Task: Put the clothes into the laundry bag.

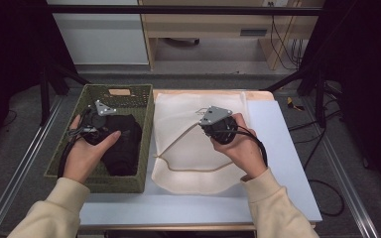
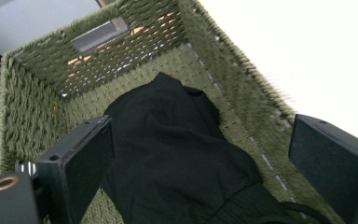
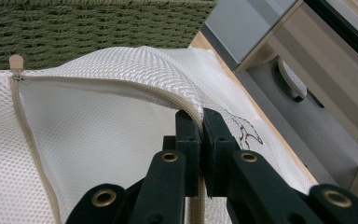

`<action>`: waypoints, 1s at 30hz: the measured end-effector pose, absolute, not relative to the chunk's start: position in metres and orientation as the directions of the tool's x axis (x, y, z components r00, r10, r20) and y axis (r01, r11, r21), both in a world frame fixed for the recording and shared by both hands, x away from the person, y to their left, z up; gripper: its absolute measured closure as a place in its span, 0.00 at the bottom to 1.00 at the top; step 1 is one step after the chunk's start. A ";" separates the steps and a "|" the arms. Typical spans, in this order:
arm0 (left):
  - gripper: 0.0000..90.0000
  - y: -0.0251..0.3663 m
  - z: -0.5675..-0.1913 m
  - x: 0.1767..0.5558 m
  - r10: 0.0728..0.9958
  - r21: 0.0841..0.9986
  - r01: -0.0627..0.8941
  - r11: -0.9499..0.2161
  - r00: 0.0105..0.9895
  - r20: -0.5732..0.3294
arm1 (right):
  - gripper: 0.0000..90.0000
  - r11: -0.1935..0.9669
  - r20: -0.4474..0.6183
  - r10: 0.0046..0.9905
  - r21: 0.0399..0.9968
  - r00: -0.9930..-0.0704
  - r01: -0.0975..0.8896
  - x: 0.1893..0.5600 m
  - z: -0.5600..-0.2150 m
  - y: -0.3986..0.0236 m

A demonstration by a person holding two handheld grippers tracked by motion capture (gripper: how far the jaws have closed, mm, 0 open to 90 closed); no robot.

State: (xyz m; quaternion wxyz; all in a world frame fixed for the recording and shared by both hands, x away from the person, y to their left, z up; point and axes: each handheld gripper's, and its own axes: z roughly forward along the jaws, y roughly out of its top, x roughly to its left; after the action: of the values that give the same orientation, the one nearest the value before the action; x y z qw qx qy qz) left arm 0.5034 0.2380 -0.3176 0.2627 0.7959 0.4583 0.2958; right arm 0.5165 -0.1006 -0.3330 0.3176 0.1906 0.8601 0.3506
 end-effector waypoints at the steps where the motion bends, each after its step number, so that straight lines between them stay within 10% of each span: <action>1: 0.08 0.240 -0.319 0.505 0.887 0.685 0.579 -0.442 0.399 0.234 | 0.96 0.682 -0.412 0.551 0.724 -0.726 0.106 0.516 -0.333 -0.101; 30: 0.06 0.276 -0.376 0.534 0.957 0.629 0.725 -0.281 0.262 0.126 | 0.96 0.688 -0.409 0.545 0.717 -0.732 0.112 0.511 -0.338 -0.103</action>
State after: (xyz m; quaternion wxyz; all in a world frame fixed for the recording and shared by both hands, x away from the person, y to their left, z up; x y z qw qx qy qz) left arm 0.5338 0.2758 -0.3764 0.2312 0.7599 0.5532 0.2512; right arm 0.5105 -0.1028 -0.3378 0.3128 0.1903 0.8638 0.3461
